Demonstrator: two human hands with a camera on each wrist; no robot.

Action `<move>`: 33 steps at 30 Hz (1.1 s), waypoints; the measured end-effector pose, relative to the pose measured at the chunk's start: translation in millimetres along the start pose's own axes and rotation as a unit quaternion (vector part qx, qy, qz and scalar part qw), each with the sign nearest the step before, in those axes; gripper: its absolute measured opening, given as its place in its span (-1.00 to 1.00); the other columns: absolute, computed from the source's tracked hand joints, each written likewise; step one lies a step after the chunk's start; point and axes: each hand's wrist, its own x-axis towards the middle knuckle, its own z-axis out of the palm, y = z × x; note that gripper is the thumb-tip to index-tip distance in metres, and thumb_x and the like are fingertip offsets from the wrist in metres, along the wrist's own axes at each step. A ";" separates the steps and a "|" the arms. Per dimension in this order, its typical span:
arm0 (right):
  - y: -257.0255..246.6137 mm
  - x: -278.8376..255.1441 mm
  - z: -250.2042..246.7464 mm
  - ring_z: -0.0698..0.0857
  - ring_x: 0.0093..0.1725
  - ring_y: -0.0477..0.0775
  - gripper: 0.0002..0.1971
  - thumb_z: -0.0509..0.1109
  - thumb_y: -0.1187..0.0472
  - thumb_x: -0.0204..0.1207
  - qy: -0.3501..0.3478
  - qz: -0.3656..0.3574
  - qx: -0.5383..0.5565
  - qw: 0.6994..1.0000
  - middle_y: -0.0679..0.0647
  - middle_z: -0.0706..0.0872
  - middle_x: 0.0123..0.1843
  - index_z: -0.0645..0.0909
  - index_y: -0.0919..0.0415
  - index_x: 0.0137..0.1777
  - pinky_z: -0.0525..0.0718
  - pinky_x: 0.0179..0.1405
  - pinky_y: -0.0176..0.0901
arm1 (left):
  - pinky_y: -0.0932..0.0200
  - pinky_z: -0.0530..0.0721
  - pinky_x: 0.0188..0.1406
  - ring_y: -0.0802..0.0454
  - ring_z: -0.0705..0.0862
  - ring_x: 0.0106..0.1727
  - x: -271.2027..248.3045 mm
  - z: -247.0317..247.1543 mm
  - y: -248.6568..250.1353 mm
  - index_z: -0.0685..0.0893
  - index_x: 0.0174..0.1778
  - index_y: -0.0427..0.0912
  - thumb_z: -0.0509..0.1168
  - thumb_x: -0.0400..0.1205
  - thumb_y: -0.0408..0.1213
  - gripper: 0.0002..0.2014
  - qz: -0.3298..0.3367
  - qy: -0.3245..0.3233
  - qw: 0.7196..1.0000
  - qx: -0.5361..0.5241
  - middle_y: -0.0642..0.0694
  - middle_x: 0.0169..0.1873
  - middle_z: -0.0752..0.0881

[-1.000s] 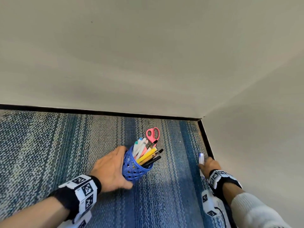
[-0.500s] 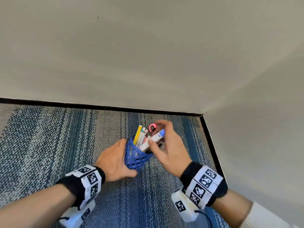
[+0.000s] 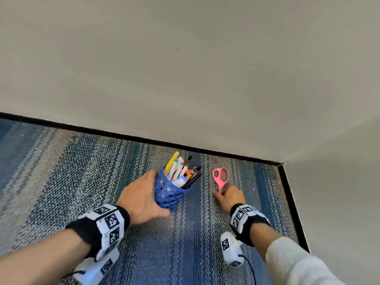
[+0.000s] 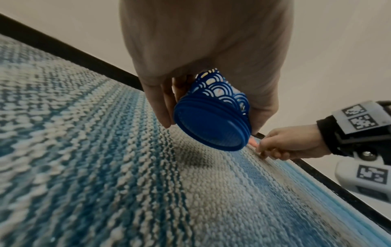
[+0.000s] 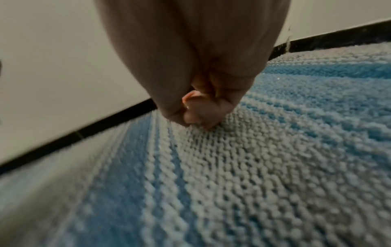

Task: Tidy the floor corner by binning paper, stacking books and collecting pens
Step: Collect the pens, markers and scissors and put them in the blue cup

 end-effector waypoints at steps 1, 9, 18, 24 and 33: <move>-1.2 -0.8 0.4 0.72 0.14 0.26 -0.65 0.38 -0.04 0.56 -0.007 0.005 0.001 1.000 0.27 0.76 0.10 0.64 0.28 0.08 0.64 0.10 -0.08 | 0.06 0.64 -0.03 0.04 0.66 -0.02 -1.3 -3.0 -0.9 0.41 0.20 0.05 0.45 0.05 0.31 -0.17 -0.007 -0.001 1.000 0.002 0.10 0.05 0.60; -19.9 -70.7 -51.2 0.74 -0.39 0.15 -0.85 0.35 0.42 0.59 0.117 -0.115 0.459 0.873 0.34 0.68 -0.21 0.45 0.19 -0.06 0.79 -0.21 0.17 | 0.08 0.63 -0.07 0.05 0.65 -0.08 -6.6 -15.5 24.0 0.40 0.14 0.05 0.46 0.06 0.31 -0.21 0.012 -0.010 0.999 0.038 0.09 -0.01 0.60; -86.3 -154.8 -148.4 0.80 -0.36 0.11 -0.45 0.52 0.39 0.43 0.152 -0.306 0.491 0.801 0.00 0.79 -0.16 0.33 0.06 0.29 0.79 -0.28 0.12 | 0.15 0.60 -0.19 0.08 0.65 -0.17 -13.9 -79.2 122.3 0.38 0.02 0.08 0.48 0.08 0.23 -0.32 0.111 0.066 0.989 0.069 0.17 -0.12 0.59; -93.7 -150.7 -190.9 0.68 -0.27 0.00 -0.61 0.48 0.06 0.46 0.382 -0.307 0.412 0.768 -0.23 0.63 0.12 0.49 -0.07 0.26 0.68 -0.26 -0.10 | 0.22 0.63 -0.18 0.20 0.64 -0.19 1.5 -108.4 147.0 0.41 0.12 0.10 0.50 0.10 0.21 -0.29 0.162 0.116 0.980 0.024 0.18 -0.10 0.62; -73.5 -145.0 -224.1 0.70 0.13 -0.37 -0.54 0.27 0.37 0.57 0.051 -0.219 0.423 0.878 -0.39 0.77 0.09 0.55 -0.28 0.21 0.58 0.30 -0.30 | 0.28 0.61 0.06 0.31 0.61 0.02 5.8 -156.9 205.7 0.40 0.28 0.21 0.57 0.06 0.27 -0.13 0.147 0.002 0.989 -0.006 0.28 0.05 0.57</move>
